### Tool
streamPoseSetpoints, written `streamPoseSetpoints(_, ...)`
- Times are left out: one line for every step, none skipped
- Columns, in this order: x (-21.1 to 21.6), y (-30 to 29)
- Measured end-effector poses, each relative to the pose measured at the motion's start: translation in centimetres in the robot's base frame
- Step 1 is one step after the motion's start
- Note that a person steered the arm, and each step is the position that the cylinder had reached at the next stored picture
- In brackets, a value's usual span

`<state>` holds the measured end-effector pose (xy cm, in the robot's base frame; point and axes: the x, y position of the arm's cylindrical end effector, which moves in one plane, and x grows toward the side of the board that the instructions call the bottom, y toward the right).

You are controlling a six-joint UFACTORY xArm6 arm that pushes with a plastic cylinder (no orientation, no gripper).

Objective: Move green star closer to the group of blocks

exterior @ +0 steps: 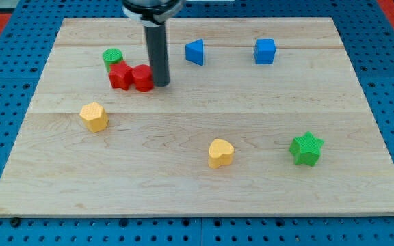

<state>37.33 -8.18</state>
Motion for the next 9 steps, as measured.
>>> streamPoseSetpoints(1.7, 5.0)
streamPoseSetpoints(4.9, 14.8)
streamPoseSetpoints(8.4, 25.9)
streamPoseSetpoints(11.1, 33.3)
streamPoseSetpoints(19.3, 37.4)
streamPoseSetpoints(20.7, 36.1)
streamPoseSetpoints(17.5, 33.6)
streamPoseSetpoints(14.3, 27.8)
streamPoseSetpoints(16.2, 25.8)
